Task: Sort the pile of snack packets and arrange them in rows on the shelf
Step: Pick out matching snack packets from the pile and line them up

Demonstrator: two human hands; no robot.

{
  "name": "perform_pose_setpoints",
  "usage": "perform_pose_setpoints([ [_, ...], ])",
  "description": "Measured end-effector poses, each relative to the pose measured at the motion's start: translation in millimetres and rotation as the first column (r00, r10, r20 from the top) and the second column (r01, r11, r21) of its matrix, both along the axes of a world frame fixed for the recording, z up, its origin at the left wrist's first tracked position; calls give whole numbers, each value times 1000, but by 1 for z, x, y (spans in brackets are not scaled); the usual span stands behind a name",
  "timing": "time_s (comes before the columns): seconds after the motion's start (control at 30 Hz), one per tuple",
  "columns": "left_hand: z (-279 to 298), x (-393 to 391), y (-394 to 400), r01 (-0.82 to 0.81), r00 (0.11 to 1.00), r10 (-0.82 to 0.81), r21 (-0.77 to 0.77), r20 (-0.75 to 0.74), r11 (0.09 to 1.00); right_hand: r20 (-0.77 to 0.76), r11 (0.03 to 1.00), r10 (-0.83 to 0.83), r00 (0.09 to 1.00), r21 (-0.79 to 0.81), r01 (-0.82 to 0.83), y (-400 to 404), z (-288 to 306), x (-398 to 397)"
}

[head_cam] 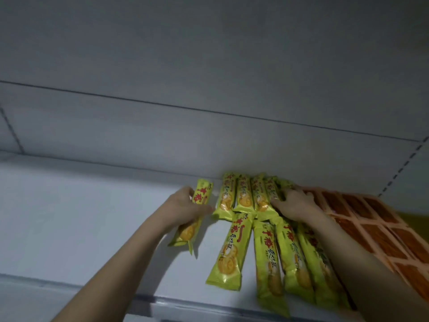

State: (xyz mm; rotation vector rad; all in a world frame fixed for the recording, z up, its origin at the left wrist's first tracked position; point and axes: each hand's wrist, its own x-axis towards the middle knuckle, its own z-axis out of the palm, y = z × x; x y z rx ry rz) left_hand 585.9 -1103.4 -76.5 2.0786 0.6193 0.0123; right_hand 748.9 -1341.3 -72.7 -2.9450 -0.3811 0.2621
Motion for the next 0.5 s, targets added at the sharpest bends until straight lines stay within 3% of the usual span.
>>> perform_pose_setpoints([
  [0.17, -2, -30, -35, 17, 996, 3, 213, -94, 977, 84, 991, 83, 993, 99, -91, -6, 24, -28],
  [0.37, -12, -50, -84, -59, 995, 21, 413, 95, 909, 57, 961, 215, 975, 165, -221, -54, 26, -71],
  [0.5, -20, -53, -106, 49, 996, -83, 538, 40, 842, -5, 938, 271, 963, 226, -263, -83, 14, -97],
])
